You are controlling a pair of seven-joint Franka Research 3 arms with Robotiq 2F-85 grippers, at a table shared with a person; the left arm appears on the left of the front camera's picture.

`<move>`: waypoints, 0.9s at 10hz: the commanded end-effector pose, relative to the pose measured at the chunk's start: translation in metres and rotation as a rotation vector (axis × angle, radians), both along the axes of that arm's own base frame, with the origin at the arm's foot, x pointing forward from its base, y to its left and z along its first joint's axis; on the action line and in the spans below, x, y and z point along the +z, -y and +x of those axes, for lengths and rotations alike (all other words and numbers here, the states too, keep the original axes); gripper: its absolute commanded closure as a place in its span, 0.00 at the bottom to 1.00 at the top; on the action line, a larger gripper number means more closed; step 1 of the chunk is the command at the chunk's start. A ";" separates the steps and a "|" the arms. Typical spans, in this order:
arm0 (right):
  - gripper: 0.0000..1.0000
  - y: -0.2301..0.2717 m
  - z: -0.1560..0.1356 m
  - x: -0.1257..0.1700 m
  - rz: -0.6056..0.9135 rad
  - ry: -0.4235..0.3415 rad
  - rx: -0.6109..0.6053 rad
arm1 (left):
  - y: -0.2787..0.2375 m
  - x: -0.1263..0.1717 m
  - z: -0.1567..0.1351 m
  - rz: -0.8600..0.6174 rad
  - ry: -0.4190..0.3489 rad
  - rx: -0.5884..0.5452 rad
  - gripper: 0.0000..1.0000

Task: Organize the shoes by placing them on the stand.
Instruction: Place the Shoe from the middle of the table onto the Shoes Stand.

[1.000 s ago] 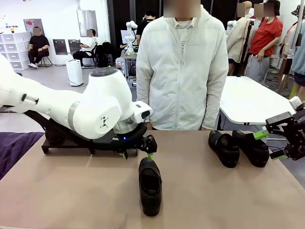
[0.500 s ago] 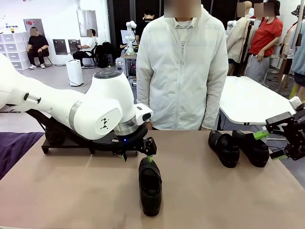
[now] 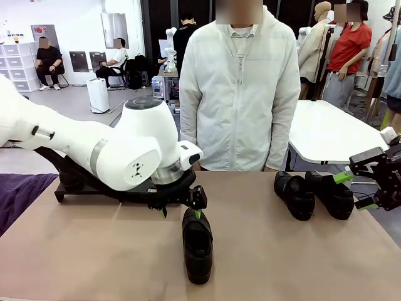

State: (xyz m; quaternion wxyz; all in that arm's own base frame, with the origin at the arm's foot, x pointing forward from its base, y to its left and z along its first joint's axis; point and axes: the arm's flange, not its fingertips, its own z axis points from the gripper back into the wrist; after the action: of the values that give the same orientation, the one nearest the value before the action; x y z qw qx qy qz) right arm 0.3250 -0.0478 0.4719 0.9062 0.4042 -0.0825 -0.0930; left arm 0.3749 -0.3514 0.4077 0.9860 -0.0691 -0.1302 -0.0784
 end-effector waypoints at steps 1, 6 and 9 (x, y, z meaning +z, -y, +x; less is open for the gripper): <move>0.00 0.004 -0.001 0.003 -0.016 -0.001 0.011 | 0.009 -0.019 -0.007 0.022 0.034 0.055 0.00; 0.00 0.004 -0.001 0.003 -0.016 -0.001 0.011 | 0.019 -0.066 0.014 0.076 -0.095 0.090 0.00; 0.00 0.004 -0.001 0.003 -0.016 -0.001 0.011 | 0.023 -0.071 0.017 0.100 -0.089 0.114 0.14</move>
State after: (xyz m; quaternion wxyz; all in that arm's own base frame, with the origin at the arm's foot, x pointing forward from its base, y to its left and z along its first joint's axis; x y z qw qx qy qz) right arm 0.3249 -0.0480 0.4719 0.9061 0.4042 -0.0825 -0.0933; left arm 0.3889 -0.3673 0.3332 0.9962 -0.0320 -0.0704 -0.0393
